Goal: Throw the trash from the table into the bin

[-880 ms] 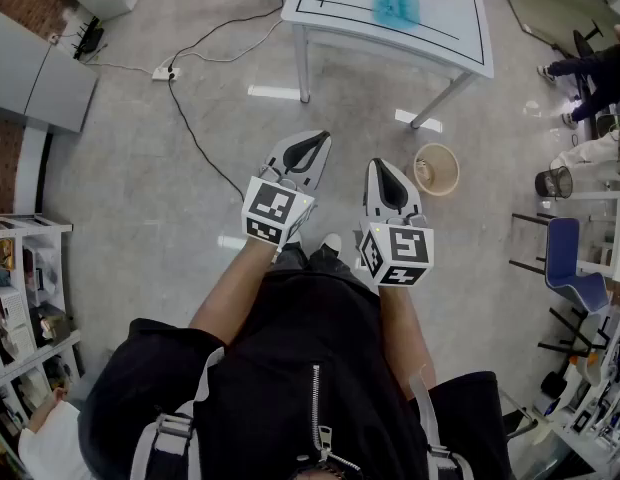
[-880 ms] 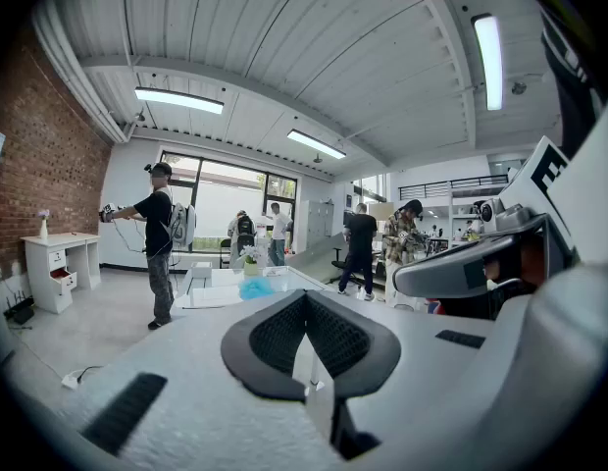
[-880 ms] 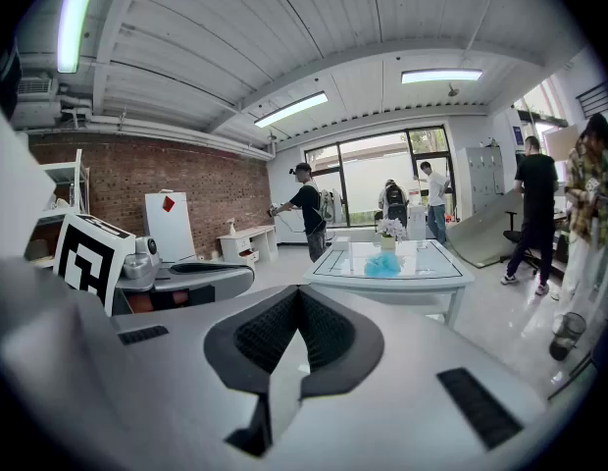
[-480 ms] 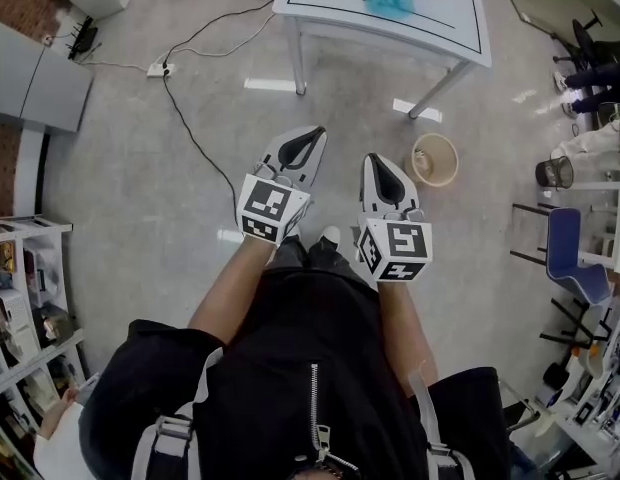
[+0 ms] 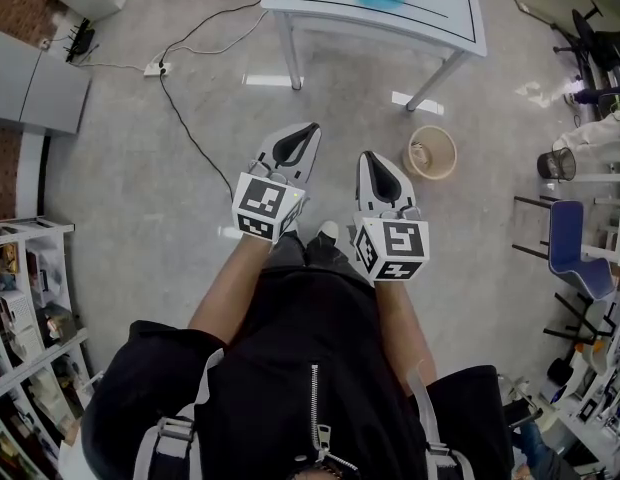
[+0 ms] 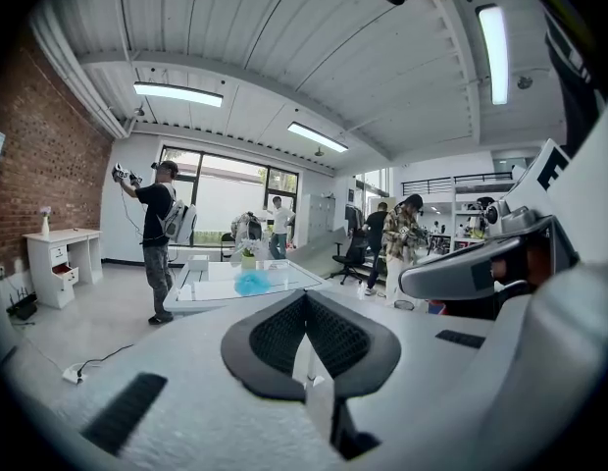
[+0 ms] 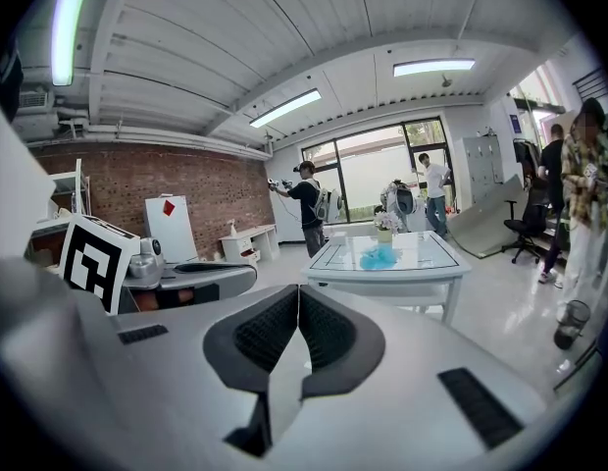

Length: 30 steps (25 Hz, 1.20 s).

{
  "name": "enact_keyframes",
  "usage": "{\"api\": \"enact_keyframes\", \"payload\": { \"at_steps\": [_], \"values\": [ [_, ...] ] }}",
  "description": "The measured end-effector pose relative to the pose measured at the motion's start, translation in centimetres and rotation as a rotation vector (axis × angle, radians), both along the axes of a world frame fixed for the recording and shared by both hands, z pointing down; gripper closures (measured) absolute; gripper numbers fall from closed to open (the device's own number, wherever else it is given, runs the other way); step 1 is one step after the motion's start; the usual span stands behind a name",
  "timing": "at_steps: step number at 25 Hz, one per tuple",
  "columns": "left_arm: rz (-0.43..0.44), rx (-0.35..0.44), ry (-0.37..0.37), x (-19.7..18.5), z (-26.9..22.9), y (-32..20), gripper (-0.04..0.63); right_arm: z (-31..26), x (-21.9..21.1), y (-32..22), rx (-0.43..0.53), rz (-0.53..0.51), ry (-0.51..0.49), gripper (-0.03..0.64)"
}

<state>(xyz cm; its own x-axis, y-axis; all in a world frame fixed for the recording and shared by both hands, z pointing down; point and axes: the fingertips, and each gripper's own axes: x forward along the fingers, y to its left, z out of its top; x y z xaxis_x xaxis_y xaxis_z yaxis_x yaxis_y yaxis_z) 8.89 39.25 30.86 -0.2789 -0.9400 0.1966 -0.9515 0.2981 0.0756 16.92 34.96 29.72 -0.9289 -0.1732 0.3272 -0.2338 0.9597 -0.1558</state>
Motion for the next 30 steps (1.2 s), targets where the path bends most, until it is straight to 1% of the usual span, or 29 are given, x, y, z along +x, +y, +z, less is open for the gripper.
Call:
{"api": "enact_keyframes", "payload": {
  "at_steps": [9,18,23,30],
  "values": [
    [-0.008,-0.007,-0.004,2.0,0.1,-1.8,0.591,0.7,1.9,-1.3,-0.026,-0.018,-0.002,0.606],
    [-0.018,-0.013,-0.015,0.7,0.0,-2.3,0.591,0.6,1.0,-1.9,-0.038,-0.026,-0.014,0.606],
    [-0.017,0.001,-0.013,-1.2,-0.1,-3.2,0.589,0.6,-0.9,-2.5,-0.027,-0.042,-0.004,0.606],
    [-0.009,0.02,0.002,-5.6,0.1,-5.9,0.589,0.9,-5.3,-4.4,-0.012,-0.047,0.017,0.606]
  ]
}}
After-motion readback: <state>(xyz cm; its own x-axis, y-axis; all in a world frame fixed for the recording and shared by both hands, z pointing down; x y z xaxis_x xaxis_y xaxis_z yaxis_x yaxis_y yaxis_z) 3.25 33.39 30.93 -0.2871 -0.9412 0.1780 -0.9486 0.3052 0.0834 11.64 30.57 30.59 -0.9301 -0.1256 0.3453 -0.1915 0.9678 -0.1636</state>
